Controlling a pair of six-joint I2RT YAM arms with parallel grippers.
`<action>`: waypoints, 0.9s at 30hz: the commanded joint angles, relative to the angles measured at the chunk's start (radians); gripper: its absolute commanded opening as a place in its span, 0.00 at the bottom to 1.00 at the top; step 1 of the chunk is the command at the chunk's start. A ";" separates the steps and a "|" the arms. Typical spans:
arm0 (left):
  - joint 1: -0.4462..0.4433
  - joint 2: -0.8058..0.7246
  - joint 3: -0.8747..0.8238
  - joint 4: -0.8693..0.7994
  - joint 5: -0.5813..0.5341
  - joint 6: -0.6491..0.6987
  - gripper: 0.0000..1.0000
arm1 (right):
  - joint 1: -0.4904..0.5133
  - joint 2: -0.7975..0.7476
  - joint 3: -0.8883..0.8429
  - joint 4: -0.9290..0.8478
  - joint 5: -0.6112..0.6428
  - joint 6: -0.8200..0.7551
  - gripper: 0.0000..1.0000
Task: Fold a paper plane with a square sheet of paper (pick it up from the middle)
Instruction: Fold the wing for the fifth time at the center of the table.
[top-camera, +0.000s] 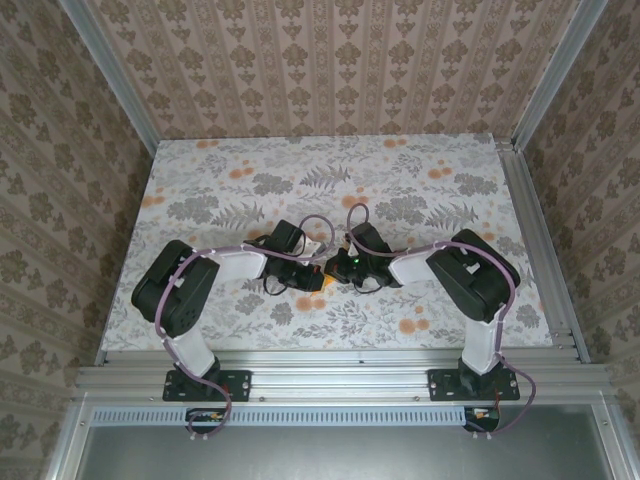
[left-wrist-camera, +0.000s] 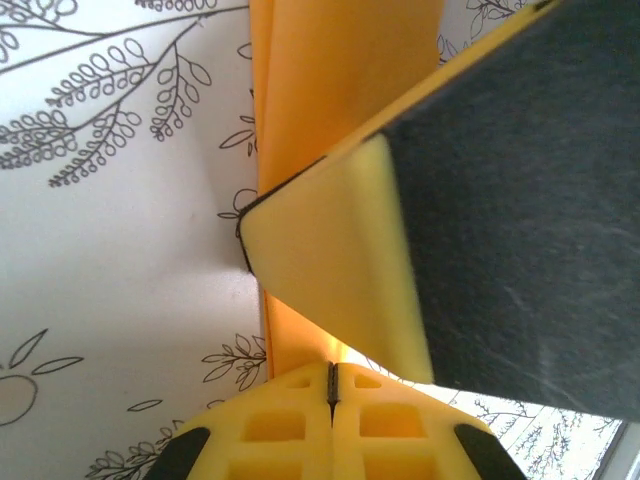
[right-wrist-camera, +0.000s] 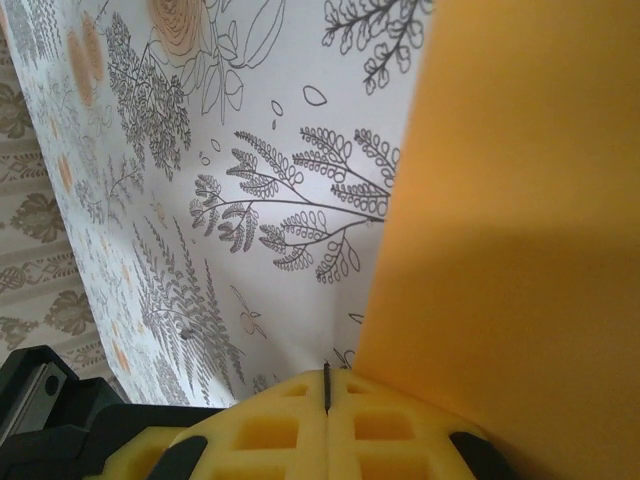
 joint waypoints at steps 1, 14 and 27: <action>0.013 0.015 -0.050 -0.109 -0.066 0.028 0.03 | -0.009 0.032 0.036 -0.021 0.005 -0.004 0.00; 0.022 0.010 -0.068 -0.115 -0.073 0.034 0.00 | -0.067 0.053 0.105 -0.273 0.134 -0.082 0.00; 0.022 0.017 -0.070 -0.115 -0.048 0.038 0.00 | -0.155 0.083 0.129 -0.270 0.101 -0.099 0.00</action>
